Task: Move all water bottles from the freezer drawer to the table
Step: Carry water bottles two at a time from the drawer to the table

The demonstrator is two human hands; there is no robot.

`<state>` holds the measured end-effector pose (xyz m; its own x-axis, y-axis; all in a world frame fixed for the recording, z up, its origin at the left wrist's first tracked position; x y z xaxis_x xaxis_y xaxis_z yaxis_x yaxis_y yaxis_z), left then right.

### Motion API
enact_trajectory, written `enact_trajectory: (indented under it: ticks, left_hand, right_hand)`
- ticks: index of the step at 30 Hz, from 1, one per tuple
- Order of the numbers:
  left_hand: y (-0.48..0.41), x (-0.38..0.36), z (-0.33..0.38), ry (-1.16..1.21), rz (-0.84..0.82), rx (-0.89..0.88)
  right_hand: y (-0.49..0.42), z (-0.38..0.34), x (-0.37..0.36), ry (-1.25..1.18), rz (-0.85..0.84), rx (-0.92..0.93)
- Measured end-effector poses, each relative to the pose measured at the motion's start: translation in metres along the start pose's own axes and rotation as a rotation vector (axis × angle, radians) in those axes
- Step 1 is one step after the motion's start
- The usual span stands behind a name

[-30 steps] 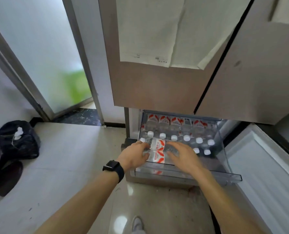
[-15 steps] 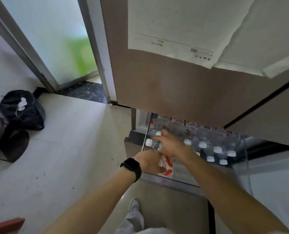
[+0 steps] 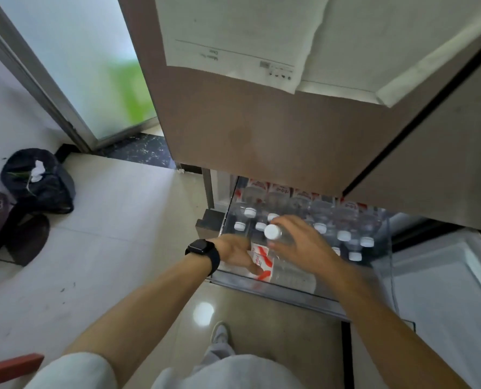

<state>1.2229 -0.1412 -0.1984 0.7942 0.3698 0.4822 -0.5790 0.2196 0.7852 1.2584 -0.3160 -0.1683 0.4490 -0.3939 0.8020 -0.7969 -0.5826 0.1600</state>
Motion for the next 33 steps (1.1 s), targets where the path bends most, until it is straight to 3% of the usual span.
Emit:
enact_trajectory:
  ticks: [3, 9, 13, 23, 29, 33]
  left_hand:
    - [0.003, 0.012, 0.011, 0.169, 0.021, 0.003]
    - [0.01, 0.035, 0.064, 0.041, 0.348, -0.168]
    - [0.012, 0.024, 0.112, -0.129, 0.475, -0.315]
    - [-0.009, -0.017, 0.185, -0.296, 0.611, -0.463]
    - [-0.019, -0.042, 0.187, 0.106, 0.594, -0.478]
    - [-0.025, -0.052, 0.185, 0.103, 0.583, -0.471]
  right_hand:
    - [0.044, 0.031, 0.022, -0.159, 0.212, -0.074]
    - [0.116, 0.073, 0.036, -0.375, 0.468, -0.262]
    - [0.143, 0.076, 0.059, -0.35, 0.618, -0.292]
    - [0.184, 0.103, 0.082, -0.218, 0.439, -0.375]
    - [0.18, 0.112, 0.061, -0.286, 0.438, -0.366]
    - [0.174, 0.126, 0.053, -0.419, 0.424, -0.365]
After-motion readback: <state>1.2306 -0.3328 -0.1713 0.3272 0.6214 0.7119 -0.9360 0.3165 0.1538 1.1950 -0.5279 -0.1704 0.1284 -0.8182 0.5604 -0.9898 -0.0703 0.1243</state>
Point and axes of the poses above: each hand's wrist, its own y-axis away from the middle knuckle, its own x-axis out of the back of the hand, z = x × y, the point moved 3 cm from there along -y, towards the middle knuckle, and after that the axes turned 3 degrees about x, right-handed, at the moved point
